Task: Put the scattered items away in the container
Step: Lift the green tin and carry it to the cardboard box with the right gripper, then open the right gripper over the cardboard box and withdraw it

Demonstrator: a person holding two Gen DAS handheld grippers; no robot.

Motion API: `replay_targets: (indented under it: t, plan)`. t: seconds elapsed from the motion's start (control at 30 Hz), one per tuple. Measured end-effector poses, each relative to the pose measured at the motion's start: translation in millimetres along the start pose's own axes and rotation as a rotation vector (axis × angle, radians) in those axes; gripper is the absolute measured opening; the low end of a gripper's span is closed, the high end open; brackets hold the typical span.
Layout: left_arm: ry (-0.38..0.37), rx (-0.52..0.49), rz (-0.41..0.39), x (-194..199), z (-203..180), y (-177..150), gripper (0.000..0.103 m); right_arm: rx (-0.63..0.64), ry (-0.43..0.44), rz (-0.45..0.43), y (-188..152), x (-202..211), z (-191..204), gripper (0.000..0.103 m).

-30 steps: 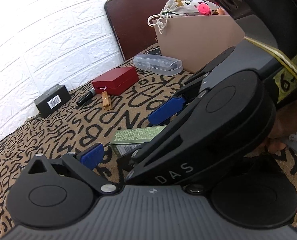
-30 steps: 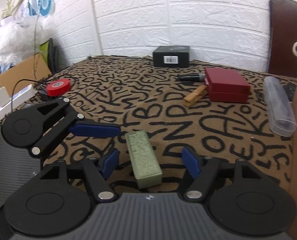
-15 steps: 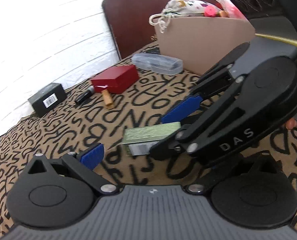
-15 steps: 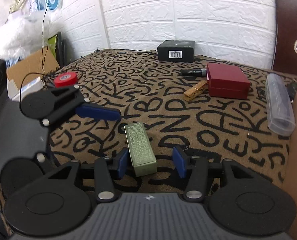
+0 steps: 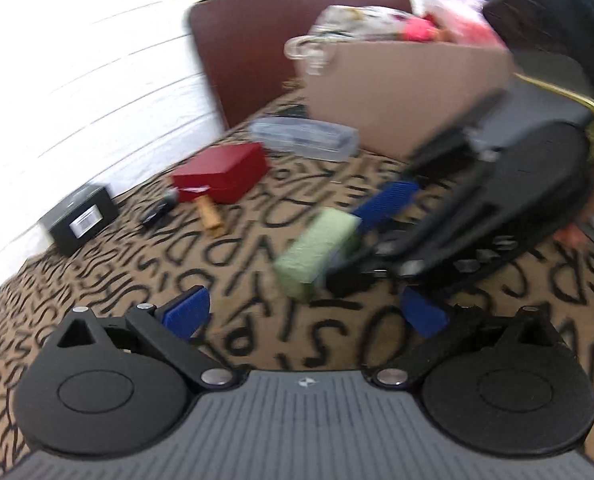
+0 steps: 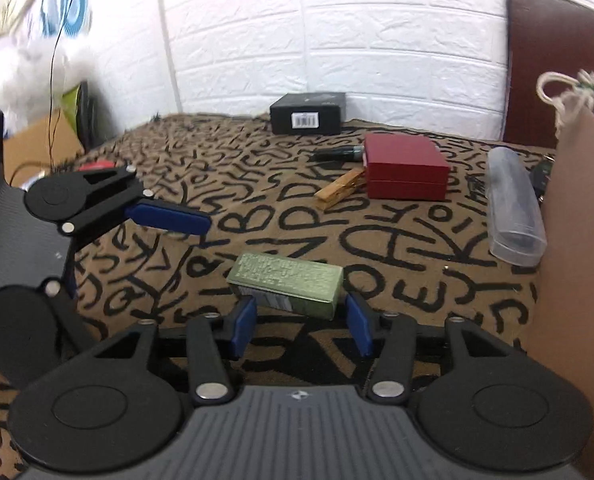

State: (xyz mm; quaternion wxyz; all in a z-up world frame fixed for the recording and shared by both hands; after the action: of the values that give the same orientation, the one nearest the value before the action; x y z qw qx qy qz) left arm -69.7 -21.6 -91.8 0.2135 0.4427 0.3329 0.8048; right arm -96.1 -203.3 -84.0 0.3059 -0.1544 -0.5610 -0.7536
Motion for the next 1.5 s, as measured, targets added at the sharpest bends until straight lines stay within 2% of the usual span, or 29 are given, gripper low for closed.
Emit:
replay_targets:
  t: [0.07,0.13,0.17,0.27,0.47,0.53,0.57,0.67,0.87,0.97,1.13,1.3,1.5]
  plan:
    - [0.021,0.011,0.008,-3,4,1,0.103,-0.032,-0.010,-0.020,1,1,-2,0.066]
    - [0.041,-0.009,-0.003,-2,4,3,0.102,-0.052,-0.017,-0.036,2,2,-1,0.069]
    - [0.039,-0.018,-0.012,0,6,2,0.096,-0.062,-0.019,-0.047,2,4,-1,0.070]
    - [0.020,-0.004,-0.021,2,13,-3,0.067,-0.096,-0.005,-0.095,4,9,-2,0.070]
    - [-0.013,-0.034,-0.012,-9,4,8,0.064,-0.215,0.034,-0.087,7,1,-10,0.071]
    - [-0.015,-0.064,-0.018,-11,1,11,0.064,-0.227,0.051,-0.084,7,-1,-9,0.069]
    - [-0.014,-0.074,-0.019,-11,0,10,0.063,-0.230,0.067,-0.075,7,-3,-8,0.058]
    - [-0.029,-0.054,-0.015,-9,-4,10,0.042,-0.205,0.076,-0.060,5,-3,-2,0.055]
    - [0.040,-0.022,-0.010,0,-10,11,0.038,-0.143,0.062,-0.091,3,8,9,0.050]
    - [0.043,0.020,-0.025,8,-8,14,0.038,-0.125,0.068,-0.102,5,15,15,0.050]
    - [0.072,0.000,-0.068,29,-4,32,0.038,-0.115,0.077,-0.156,18,36,24,0.050]
    - [0.088,-0.041,-0.167,49,-8,81,0.038,-0.088,0.041,-0.265,44,85,20,0.050]
    - [0.066,-0.113,-0.290,34,-24,163,0.038,-0.073,-0.068,-0.373,85,144,-27,0.050]
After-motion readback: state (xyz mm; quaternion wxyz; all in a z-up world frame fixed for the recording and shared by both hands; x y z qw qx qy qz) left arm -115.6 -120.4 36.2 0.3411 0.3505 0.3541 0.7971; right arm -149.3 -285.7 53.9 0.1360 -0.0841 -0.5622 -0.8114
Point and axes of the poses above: each gripper's, at about its wrist camera, not at the fingertips, and x roughly against the way its jaws point, z to its left, y to its top, the point moved 7 cm from there along -x, roughly the way its jaws point, and after that the axes turned 13 degrees about -x, right-handed, at the moved point
